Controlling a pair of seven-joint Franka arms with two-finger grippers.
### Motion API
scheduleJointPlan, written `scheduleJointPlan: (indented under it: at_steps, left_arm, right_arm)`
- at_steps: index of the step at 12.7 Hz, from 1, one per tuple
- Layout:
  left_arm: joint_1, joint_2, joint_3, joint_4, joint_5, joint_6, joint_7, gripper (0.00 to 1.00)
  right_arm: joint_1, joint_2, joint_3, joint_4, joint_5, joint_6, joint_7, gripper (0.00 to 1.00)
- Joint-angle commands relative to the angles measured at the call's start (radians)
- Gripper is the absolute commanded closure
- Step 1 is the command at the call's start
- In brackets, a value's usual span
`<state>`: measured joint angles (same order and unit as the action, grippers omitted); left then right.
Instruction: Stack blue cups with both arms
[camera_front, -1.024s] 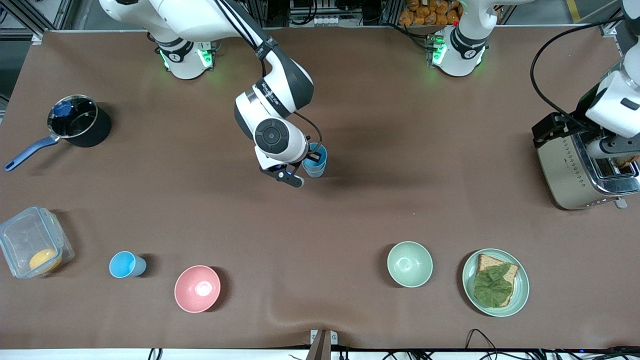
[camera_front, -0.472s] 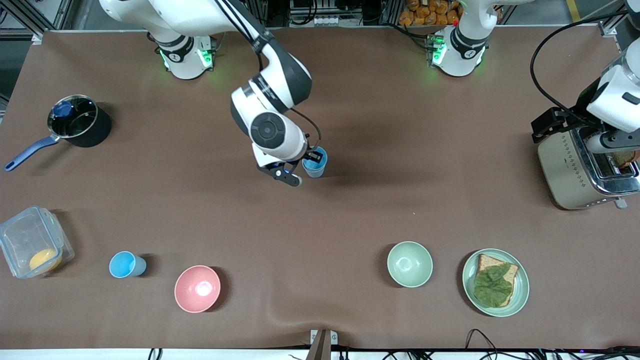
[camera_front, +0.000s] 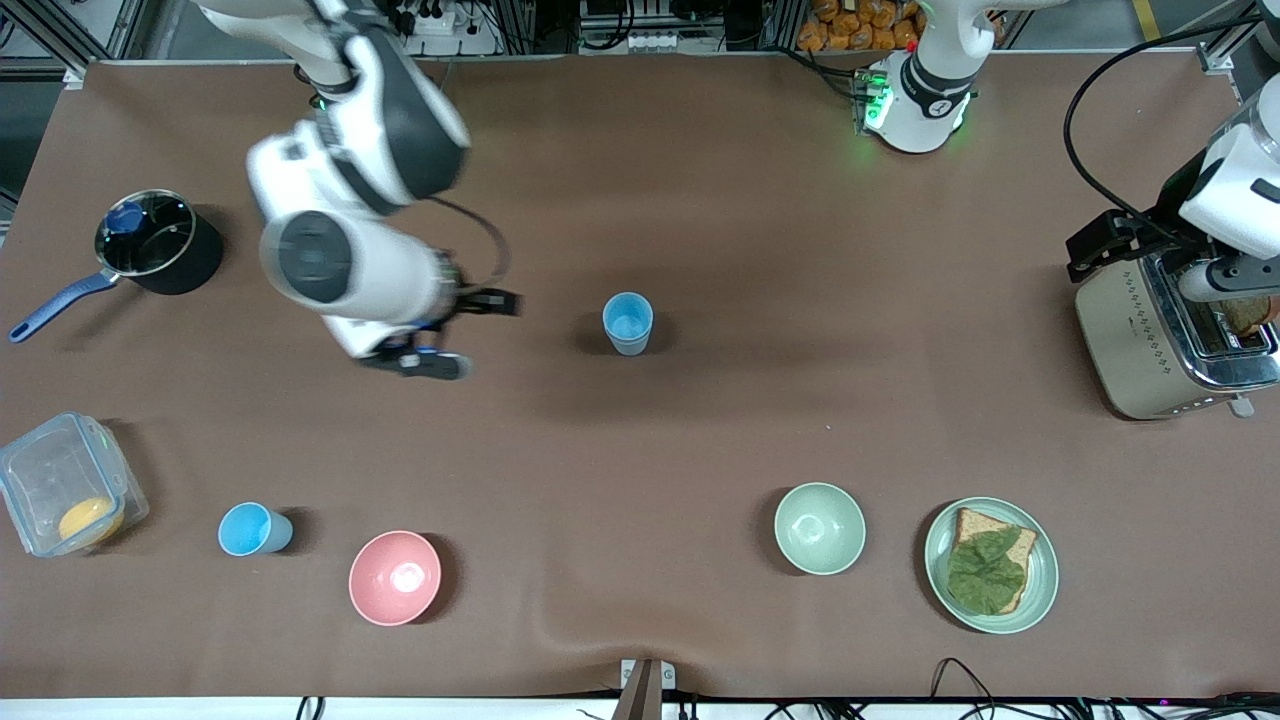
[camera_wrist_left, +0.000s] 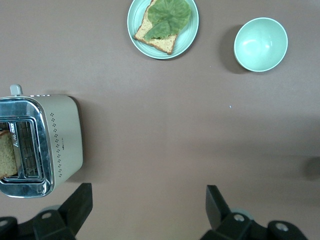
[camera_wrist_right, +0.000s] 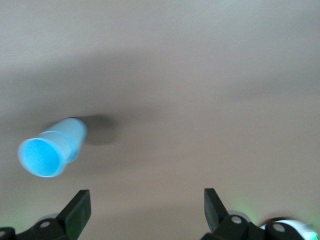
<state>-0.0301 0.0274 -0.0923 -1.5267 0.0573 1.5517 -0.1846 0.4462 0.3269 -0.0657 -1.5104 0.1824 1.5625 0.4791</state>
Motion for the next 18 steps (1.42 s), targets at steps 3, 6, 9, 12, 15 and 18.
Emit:
scheduleJointPlan:
  at_steps: [3,6,9,12,15,18]
  left_arm:
    - [0.004,-0.023,0.002,-0.021,-0.021,-0.007,0.017,0.00]
    - [0.004,-0.017,0.002,-0.012,-0.017,-0.007,0.017,0.00]
    - [0.004,-0.015,0.002,0.014,-0.021,-0.007,0.017,0.00]
    - [0.004,-0.015,0.000,0.016,-0.021,-0.007,0.017,0.00]
    - [0.004,-0.015,0.005,0.014,-0.051,-0.007,0.036,0.00]
    - [0.004,-0.017,0.006,0.014,-0.056,-0.010,0.036,0.00]
  right_arm:
    - [-0.271,-0.109,0.015,-0.034,-0.085,-0.016,-0.366,0.00]
    - [-0.377,-0.166,0.014,-0.034,-0.115,-0.016,-0.439,0.00]
    - [-0.405,-0.258,0.003,-0.036,-0.167,-0.071,-0.441,0.00]
    - [-0.409,-0.330,0.003,-0.037,-0.198,-0.101,-0.519,0.00]
    - [-0.472,-0.344,0.023,-0.034,-0.195,-0.116,-0.591,0.00]
    - [-0.517,-0.344,0.072,-0.028,-0.187,-0.134,-0.576,0.00]
